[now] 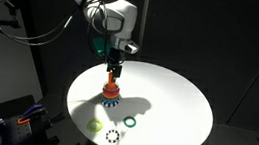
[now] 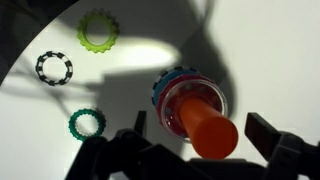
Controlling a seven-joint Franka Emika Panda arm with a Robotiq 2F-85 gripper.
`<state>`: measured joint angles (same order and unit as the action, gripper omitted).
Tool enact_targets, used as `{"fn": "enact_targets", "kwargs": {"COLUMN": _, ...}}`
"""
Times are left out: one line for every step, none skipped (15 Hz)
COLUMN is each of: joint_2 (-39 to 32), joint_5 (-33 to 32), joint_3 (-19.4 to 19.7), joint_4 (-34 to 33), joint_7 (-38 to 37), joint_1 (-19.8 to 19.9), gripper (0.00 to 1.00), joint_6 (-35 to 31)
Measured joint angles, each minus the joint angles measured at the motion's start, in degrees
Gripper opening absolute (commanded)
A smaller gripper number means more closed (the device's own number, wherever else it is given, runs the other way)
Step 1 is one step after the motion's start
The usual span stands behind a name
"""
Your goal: Put the transparent ring on the stake
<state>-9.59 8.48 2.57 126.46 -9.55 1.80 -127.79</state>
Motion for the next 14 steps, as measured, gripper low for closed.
{"fn": "enact_targets", "kwargs": {"joint_2": 0.5, "joint_5": 0.0, "joint_3": 0.0, "joint_4": 0.3, "joint_7": 0.7, "joint_1": 0.0, "gripper": 1.00, "joint_6": 0.0}}
{"fn": "enact_targets", "kwargs": {"joint_2": 1.0, "joint_5": 0.0, "joint_3": 0.0, "joint_4": 0.6, "joint_7": 1.3, "joint_1": 0.0, "gripper": 1.00, "joint_6": 0.0}}
{"fn": "enact_targets", "kwargs": {"joint_2": 1.9, "joint_5": -0.1, "joint_3": 0.0, "joint_4": 1.2, "joint_7": 2.0, "joint_1": 0.0, "gripper": 1.00, "joint_6": 0.0}}
{"fn": "enact_targets", "kwargs": {"joint_2": 2.8, "joint_5": -0.2, "joint_3": 0.0, "joint_4": 1.9, "joint_7": 2.4, "joint_1": 0.0, "gripper": 1.00, "joint_6": 0.1}}
{"fn": "enact_targets", "kwargs": {"joint_2": 3.8, "joint_5": -0.4, "joint_3": 0.0, "joint_4": 2.6, "joint_7": 2.6, "joint_1": 0.0, "gripper": 1.00, "joint_6": 0.5}}
{"fn": "enact_targets", "kwargs": {"joint_2": 5.0, "joint_5": -1.1, "joint_3": 0.0, "joint_4": 3.3, "joint_7": 2.6, "joint_1": 0.0, "gripper": 1.00, "joint_6": 1.2}}
{"fn": "enact_targets", "kwargs": {"joint_2": 6.2, "joint_5": -1.8, "joint_3": 0.1, "joint_4": 4.1, "joint_7": 2.6, "joint_1": 0.0, "gripper": 1.00, "joint_6": 1.9}}
{"fn": "enact_targets", "kwargs": {"joint_2": 7.5, "joint_5": -2.8, "joint_3": 0.1, "joint_4": 4.9, "joint_7": 2.6, "joint_1": 0.0, "gripper": 1.00, "joint_6": 2.5}}
{"fn": "enact_targets", "kwargs": {"joint_2": 8.8, "joint_5": -3.9, "joint_3": 0.3, "joint_4": 5.6, "joint_7": 2.4, "joint_1": 0.0, "gripper": 1.00, "joint_6": 3.1}}
{"fn": "enact_targets", "kwargs": {"joint_2": 10.1, "joint_5": -5.0, "joint_3": 0.4, "joint_4": 6.2, "joint_7": 2.1, "joint_1": 0.0, "gripper": 1.00, "joint_6": 3.9}}
{"fn": "enact_targets", "kwargs": {"joint_2": 11.4, "joint_5": -6.2, "joint_3": 0.5, "joint_4": 6.8, "joint_7": 1.9, "joint_1": 0.0, "gripper": 1.00, "joint_6": 4.5}}
{"fn": "enact_targets", "kwargs": {"joint_2": 12.7, "joint_5": -7.3, "joint_3": 0.6, "joint_4": 7.4, "joint_7": 1.7, "joint_1": 0.1, "gripper": 1.00, "joint_6": 5.1}}
{"fn": "enact_targets", "kwargs": {"joint_2": 14.1, "joint_5": -8.4, "joint_3": 0.7, "joint_4": 7.8, "joint_7": 1.6, "joint_1": 0.3, "gripper": 1.00, "joint_6": 5.8}}
{"fn": "enact_targets", "kwargs": {"joint_2": 15.4, "joint_5": -9.3, "joint_3": 0.7, "joint_4": 8.2, "joint_7": 1.3, "joint_1": 0.5, "gripper": 1.00, "joint_6": 6.3}}
